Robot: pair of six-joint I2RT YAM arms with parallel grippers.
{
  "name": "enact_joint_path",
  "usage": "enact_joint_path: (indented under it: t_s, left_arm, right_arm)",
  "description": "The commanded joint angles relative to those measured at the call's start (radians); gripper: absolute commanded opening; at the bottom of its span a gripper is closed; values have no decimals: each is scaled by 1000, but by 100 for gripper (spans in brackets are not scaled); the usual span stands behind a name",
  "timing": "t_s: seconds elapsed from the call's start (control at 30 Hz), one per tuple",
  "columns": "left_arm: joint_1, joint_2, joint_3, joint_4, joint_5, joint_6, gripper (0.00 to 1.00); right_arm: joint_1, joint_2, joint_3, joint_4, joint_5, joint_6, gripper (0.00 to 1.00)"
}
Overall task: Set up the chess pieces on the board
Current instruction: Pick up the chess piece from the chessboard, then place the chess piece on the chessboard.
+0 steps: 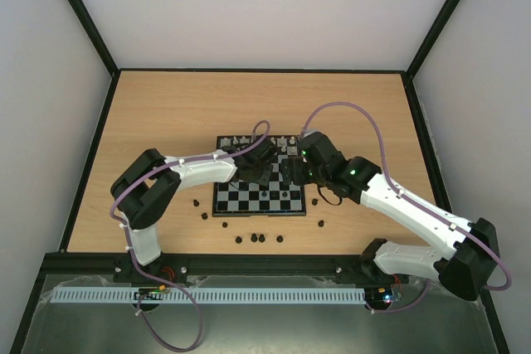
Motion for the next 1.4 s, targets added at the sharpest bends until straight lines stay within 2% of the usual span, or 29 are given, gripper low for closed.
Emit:
enact_joint_path:
  t_s: [0.0,0.23,0.67,1.03,1.37]
  left_arm:
    - [6,7,-15,-7,6,1,16]
    - [5,-35,-23,-37,-14,-9,9]
    - [-20,-194,-86,-96,-56,-52,9]
    - [-61,-251,-191,-40,-49,-111,10]
    - [-98,-245,-209,-14,-44,-127,11]
  right_arm:
    - [-5,11,-11,4,13,8,95]
    - [-5,10,-11,4,12,8,94]
    - [-4,3,-16,4,8,10,94]
    - [-4,16,-14,-1,10,13,94]
    - [-4,16,-17,-1,13,14,94]
